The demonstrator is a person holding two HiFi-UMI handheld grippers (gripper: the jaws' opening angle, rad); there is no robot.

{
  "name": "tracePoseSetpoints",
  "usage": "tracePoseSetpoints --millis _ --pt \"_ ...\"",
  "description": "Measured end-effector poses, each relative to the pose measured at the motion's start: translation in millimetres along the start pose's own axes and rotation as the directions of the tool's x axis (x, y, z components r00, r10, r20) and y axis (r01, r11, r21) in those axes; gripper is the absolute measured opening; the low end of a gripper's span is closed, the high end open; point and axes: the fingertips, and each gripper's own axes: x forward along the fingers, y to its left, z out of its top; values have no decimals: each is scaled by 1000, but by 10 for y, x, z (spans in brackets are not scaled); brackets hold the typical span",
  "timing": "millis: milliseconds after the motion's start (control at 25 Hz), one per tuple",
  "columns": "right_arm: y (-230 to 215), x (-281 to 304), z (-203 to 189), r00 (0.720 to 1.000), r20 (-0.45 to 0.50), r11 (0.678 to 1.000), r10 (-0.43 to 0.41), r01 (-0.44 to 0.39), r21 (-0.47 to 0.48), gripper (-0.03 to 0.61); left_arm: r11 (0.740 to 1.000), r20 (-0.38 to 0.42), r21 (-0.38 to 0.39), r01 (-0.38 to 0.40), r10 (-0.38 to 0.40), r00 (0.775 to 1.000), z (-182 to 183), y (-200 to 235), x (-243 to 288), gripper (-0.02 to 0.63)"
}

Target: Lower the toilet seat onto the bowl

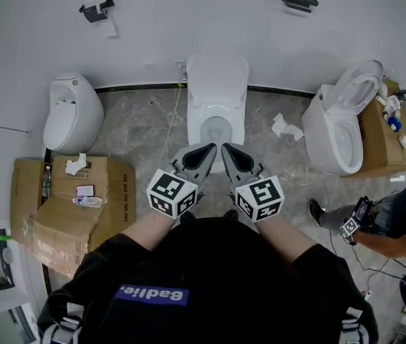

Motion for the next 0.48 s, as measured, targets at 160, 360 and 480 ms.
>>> tracePoseSetpoints --millis 160,360,480 --pt "10 -6 -14 1000 -3 1000 0 0 1 25 1000 0 -2 0 0 1000 -9 -8 -6 15" --pt "21 8 -13 1000 -4 1000 3 -3 1 25 1000 1 -2 -1 1 1000 -1 -7 -17 15" --pt "38 10 -18 1000 -6 1000 2 -2 1 25 1000 2 -2 2 -2 1000 -1 -10 -38 15"
